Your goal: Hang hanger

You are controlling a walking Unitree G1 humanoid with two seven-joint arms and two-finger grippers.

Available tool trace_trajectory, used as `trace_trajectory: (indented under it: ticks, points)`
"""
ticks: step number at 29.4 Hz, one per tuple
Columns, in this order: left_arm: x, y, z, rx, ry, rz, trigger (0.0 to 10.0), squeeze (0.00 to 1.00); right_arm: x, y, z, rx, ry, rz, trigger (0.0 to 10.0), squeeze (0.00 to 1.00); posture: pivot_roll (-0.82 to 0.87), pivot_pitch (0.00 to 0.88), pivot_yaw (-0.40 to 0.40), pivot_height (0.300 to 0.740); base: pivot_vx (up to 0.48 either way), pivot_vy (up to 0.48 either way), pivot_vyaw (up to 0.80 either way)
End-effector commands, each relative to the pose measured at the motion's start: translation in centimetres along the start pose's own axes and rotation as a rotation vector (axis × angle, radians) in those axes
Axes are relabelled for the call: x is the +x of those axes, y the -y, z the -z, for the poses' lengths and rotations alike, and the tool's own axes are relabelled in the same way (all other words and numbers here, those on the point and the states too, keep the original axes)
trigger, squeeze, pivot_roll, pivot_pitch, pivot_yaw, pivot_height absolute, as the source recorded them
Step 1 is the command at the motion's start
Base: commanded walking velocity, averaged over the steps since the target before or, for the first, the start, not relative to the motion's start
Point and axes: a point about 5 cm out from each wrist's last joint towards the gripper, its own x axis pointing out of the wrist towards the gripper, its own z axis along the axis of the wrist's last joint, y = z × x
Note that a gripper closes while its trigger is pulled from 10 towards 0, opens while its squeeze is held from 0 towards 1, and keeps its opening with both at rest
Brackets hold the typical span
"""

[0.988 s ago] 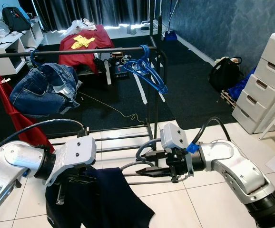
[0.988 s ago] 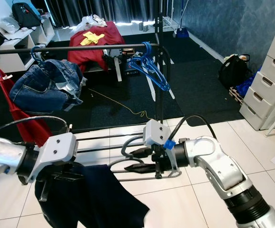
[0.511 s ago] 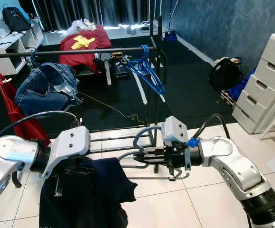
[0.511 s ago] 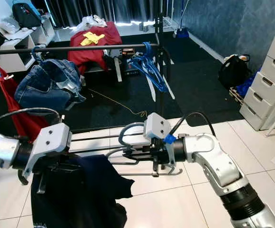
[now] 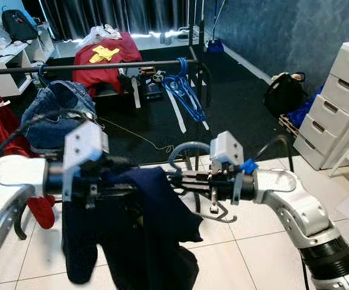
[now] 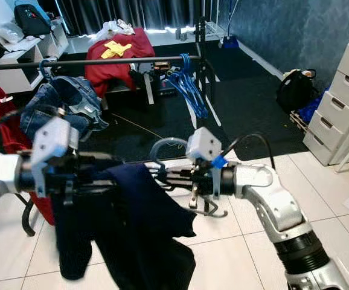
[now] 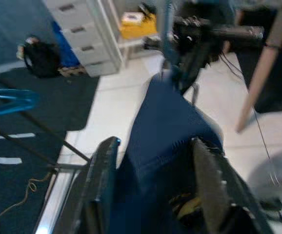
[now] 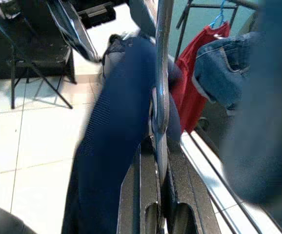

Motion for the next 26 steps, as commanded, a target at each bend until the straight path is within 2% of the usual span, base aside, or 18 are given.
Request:
trace_trajectory:
  ticks: [1, 6, 8, 10, 14, 15, 18, 19, 20, 25, 26]
  points:
    - [-0.3, -0.3, -0.2, -0.005, 0.031, -0.02, 10.0, 1.0, 0.0, 0.2, -0.9, -0.018, 0.035, 0.005, 0.0, 0.0, -0.07, 0.011, 0.038, 0.74, 0.0, 0.0, 0.0]
    - [-1.6, -0.4, 0.5, -0.009, -0.015, -0.062, 10.0, 1.0, -0.7, 0.6, -1.4, -0.014, 0.066, 0.032, 0.0, 0.0, -0.07, 0.014, 0.038, 0.74, 0.0, 0.0, 0.0]
    - [-2.2, -0.7, 0.5, -0.012, -0.008, -0.11, 10.0, 1.0, -0.9, 0.9, -1.8, -0.012, 0.089, 0.048, 0.0, 0.0, -0.07, 0.013, 0.039, 0.74, 0.0, 0.0, 0.0]
    - [-2.2, -0.7, 0.5, -0.012, -0.008, -0.11, 10.0, 1.0, -0.9, 0.9, -1.8, -0.012, 0.089, 0.048, 0.0, 0.0, -0.07, 0.013, 0.039, 0.74, 0.0, 0.0, 0.0]
    - [-4.2, -2.7, 0.5, -0.024, 0.093, -0.328, 10.0, 1.0, -1.6, 1.3, -2.9, -0.002, 0.161, 0.074, 0.0, 0.0, -0.07, 0.015, 0.042, 0.74, 0.0, 0.0, 0.0]
    - [-4.2, -2.7, 0.5, -0.024, 0.093, -0.328, 10.0, 1.0, -1.6, 1.3, -2.9, -0.002, 0.161, 0.074, 0.0, 0.0, -0.07, 0.015, 0.042, 0.74, 0.0, 0.0, 0.0]
    - [-5.6, -3.7, 1.6, -0.087, 0.172, -0.505, 10.0, 1.0, -2.4, 1.5, -4.3, 0.011, 0.261, 0.079, 0.0, 0.0, -0.07, 0.014, 0.044, 0.74, 0.0, 0.0, 0.0]
    - [-5.6, -3.7, 1.6, -0.087, 0.172, -0.505, 10.0, 1.0, -2.4, 1.5, -4.3, 0.011, 0.261, 0.079, 0.0, 0.0, -0.07, 0.014, 0.044, 0.74, 0.0, 0.0, 0.0]
    - [-6.0, -3.9, 2.2, -0.114, 0.185, -0.574, 10.0, 1.0, -2.6, 1.6, -4.9, 0.015, 0.298, 0.075, 0.0, 0.0, -0.07, 0.014, 0.044, 0.74, 0.0, 0.0, 0.0]
    - [-6.6, -3.9, 3.5, -0.175, 0.21, -0.651, 10.0, 1.0, -3.2, 1.6, -5.9, 0.024, 0.363, 0.062, 0.0, 0.0, -0.07, 0.011, 0.042, 0.74, 0.0, 0.0, 0.0]
    - [-6.4, -3.3, 4.1, -0.205, 0.215, -0.627, 10.0, 0.93, -3.3, 1.6, -6.2, 0.024, 0.384, 0.058, 0.0, 0.0, -0.07, 0.01, 0.042, 0.74, 0.0, 0.0, 0.0]
